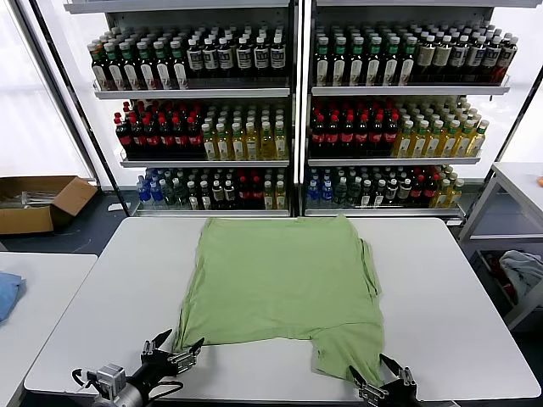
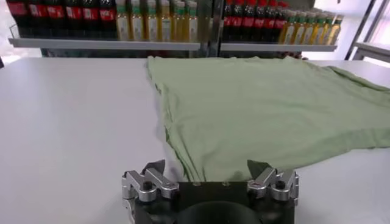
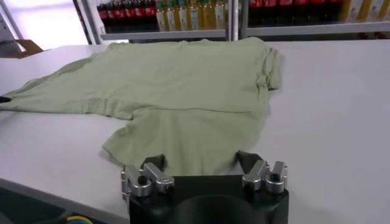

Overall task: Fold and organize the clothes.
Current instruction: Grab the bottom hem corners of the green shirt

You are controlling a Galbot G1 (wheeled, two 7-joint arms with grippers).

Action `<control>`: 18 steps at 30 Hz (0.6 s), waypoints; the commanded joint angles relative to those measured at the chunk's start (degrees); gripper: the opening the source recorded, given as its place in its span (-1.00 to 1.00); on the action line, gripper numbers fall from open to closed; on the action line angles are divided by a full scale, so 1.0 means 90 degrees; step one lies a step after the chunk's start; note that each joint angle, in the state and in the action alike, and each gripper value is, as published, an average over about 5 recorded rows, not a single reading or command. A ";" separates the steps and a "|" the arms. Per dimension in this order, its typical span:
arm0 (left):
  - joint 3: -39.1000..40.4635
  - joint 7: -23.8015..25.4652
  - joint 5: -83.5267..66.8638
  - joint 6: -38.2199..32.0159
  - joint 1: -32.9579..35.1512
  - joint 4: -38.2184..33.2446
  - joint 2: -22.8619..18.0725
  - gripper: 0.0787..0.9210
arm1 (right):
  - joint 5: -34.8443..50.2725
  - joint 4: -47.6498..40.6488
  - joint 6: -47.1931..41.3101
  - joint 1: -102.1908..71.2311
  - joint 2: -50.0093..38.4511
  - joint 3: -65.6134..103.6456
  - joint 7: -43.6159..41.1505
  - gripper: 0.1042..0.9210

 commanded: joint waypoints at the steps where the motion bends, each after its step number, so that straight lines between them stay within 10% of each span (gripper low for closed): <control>1: 0.0162 -0.0296 -0.0152 0.0047 -0.0116 0.0199 0.0033 0.77 | -0.0074 -0.0010 -0.0031 -0.0043 -0.0008 -0.0080 0.0025 -0.01; 18: 0.0202 -0.0392 0.0079 -0.0282 0.0193 0.0087 0.0009 -0.07 | -0.0076 0.0005 0.0189 -0.0073 0.0093 -0.0103 -0.0054 -0.99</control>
